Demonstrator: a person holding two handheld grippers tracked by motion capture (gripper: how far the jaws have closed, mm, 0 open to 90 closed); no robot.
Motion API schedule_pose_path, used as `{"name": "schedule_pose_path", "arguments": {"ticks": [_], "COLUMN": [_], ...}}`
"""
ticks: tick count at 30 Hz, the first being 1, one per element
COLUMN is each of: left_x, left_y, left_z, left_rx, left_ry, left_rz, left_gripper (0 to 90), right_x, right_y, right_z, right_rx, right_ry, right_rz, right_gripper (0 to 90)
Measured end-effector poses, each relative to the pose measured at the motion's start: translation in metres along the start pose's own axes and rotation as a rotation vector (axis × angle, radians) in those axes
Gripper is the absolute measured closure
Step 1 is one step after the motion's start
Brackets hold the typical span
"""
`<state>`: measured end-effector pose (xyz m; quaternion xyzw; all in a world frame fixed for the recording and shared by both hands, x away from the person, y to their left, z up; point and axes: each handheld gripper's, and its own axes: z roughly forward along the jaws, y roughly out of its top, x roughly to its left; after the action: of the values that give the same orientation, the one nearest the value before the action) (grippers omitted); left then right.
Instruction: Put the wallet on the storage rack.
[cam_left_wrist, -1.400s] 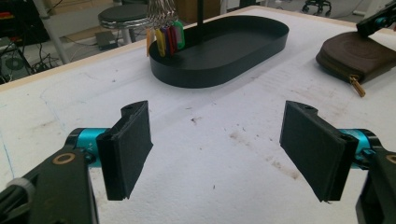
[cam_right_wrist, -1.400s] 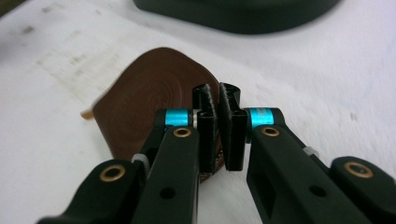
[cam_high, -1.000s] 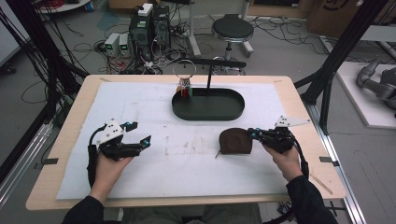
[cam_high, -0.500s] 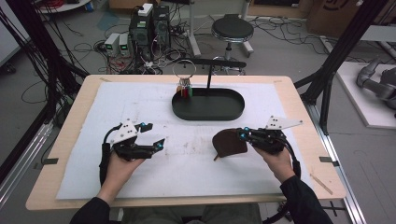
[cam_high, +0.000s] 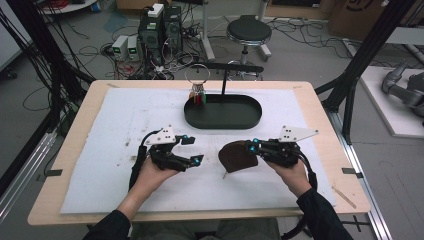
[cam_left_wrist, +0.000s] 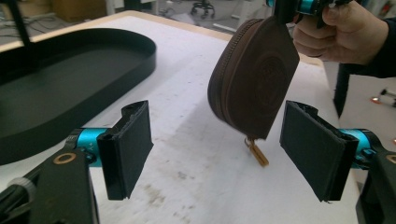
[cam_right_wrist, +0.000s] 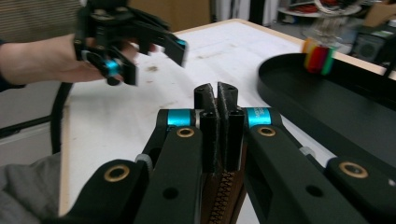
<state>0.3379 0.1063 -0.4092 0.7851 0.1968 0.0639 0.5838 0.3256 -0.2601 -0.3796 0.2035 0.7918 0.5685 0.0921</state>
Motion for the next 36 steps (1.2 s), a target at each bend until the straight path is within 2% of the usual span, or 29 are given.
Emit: {"name": "schedule_pose_path", "arguments": {"ticks": [3,4,5,7,9,11,14,17,22,26,29,32,33,36], "left_x": [-0.001,-0.001,-0.002,-0.003,-0.006,-0.007,-0.005,-0.003,-0.005,-0.008,-0.010,-0.011,-0.012,-0.014], "left_y": [0.000,0.000,0.000,0.001,0.001,0.001,-0.001,-0.003,-0.006,-0.007,-0.007,-0.007,-0.006,-0.005], "left_z": [0.010,0.010,0.016,0.022,0.027,0.033,0.040,0.046,0.054,0.057,0.059,0.058,0.057,0.056], "left_rx": [0.002,0.002,0.004,0.013,0.023,0.034,0.040,0.052,0.074,0.105,0.127,0.133,0.133,0.133], "left_ry": [-0.051,-0.051,-0.086,-0.116,-0.136,-0.137,-0.146,-0.182,-0.233,-0.272,-0.284,-0.279,-0.280,-0.280], "left_rz": [-0.001,-0.001,-0.001,0.004,0.012,0.017,0.008,-0.011,-0.013,0.010,0.038,0.044,0.063,0.074], "left_gripper": [25.0,25.0,24.9,25.0,25.0,25.0,25.0,24.9,26.2,40.0,51.1,55.4,56.9,61.2], "right_x": [0.006,0.008,0.010,0.012,0.013,0.013,0.014,0.015,0.017,0.017,0.016,0.016,0.015,0.014], "right_y": [0.002,0.002,0.002,0.002,0.002,0.002,0.002,0.001,0.001,0.001,0.000,0.000,0.000,-0.001], "right_z": [0.006,0.007,0.009,0.011,0.013,0.014,0.014,0.015,0.017,0.017,0.018,0.019,0.019,0.017], "right_rx": [0.012,0.017,0.019,0.025,0.028,0.035,0.037,0.038,0.047,0.052,0.064,0.066,0.065,0.057], "right_ry": [0.039,0.053,0.066,0.082,0.092,0.102,0.117,0.133,0.159,0.170,0.168,0.173,0.175,0.181], "right_rz": [-0.026,-0.030,-0.039,-0.046,-0.052,-0.058,-0.059,-0.071,-0.085,-0.090,-0.093,-0.093,-0.093,-0.089], "right_gripper": [89.4,89.4,89.4,89.4,89.4,89.4,89.3,89.3,89.4,89.3,89.2,89.0,88.8,86.7]}}
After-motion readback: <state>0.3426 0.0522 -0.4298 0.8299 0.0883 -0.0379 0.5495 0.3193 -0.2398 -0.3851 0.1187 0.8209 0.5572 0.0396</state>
